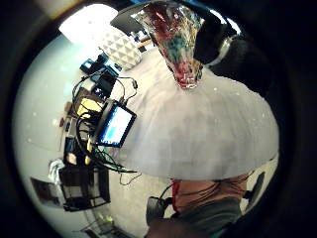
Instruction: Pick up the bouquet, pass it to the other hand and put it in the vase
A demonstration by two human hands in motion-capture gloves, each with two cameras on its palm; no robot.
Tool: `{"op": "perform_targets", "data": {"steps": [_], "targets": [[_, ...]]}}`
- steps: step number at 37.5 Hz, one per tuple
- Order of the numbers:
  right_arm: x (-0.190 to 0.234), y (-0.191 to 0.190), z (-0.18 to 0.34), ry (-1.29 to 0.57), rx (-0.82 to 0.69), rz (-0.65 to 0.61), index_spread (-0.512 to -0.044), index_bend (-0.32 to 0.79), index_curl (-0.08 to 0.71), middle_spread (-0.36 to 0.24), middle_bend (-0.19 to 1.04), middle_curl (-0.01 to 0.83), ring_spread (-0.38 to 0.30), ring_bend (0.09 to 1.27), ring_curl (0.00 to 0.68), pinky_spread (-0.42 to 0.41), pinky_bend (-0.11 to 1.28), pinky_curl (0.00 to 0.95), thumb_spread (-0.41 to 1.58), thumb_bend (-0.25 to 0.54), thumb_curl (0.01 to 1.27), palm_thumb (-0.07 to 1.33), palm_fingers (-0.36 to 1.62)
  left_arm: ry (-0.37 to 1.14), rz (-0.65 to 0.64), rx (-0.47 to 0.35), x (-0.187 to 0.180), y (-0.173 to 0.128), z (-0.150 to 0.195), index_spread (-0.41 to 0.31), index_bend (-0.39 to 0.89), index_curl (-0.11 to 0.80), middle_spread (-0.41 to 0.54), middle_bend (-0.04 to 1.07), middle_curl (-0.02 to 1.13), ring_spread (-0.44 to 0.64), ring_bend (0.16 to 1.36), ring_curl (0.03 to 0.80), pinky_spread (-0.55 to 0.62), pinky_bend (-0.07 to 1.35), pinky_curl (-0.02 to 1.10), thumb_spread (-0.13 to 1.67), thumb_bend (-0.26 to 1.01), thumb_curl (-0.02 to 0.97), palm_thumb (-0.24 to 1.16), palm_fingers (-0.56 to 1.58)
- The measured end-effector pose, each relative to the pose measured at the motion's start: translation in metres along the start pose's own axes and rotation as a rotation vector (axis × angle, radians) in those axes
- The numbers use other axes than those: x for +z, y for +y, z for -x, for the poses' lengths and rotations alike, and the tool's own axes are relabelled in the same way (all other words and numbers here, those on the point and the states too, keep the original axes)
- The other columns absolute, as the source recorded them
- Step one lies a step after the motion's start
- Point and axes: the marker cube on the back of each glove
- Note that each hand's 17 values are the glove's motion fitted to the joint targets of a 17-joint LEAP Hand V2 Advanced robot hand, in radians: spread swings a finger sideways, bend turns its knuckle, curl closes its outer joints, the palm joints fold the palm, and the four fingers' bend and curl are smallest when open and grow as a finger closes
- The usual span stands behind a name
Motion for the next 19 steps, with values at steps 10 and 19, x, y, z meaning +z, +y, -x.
{"op": "perform_targets", "data": {"steps": [10, 19], "targets": [[0.005, 0.026, 0.017, -0.121, 0.073, 0.130, -0.282, 0.18, 0.145, 0.108, 0.28, 0.288, 0.251, 0.36, 0.236, 0.337, 0.67, 0.329, 1.12, 0.078, 0.35, 0.80, 0.13, -0.007, 0.040, -0.035, 0.007, 0.002, 0.003, -0.119, 0.14, 0.306, -0.017, 0.18, 0.34, 0.05, 0.53, 0.336, 0.28, 0.29, 0.38, 1.10, -0.02, 0.254, 0.18, 0.56], [0.034, -0.024, 0.011, 0.067, 0.055, -0.163, -0.256, 0.60, 0.324, -0.005, 0.30, 0.320, 0.136, 0.31, 0.234, 0.302, 0.39, 0.254, 1.14, 0.132, 0.41, 0.97, 0.72, 0.004, 0.054, -0.030, 0.013, 0.003, -0.001, -0.119, 0.14, 0.310, -0.017, 0.17, 0.34, 0.05, 0.53, 0.338, 0.28, 0.29, 0.38, 1.10, -0.02, 0.258, 0.18, 0.55]]}}
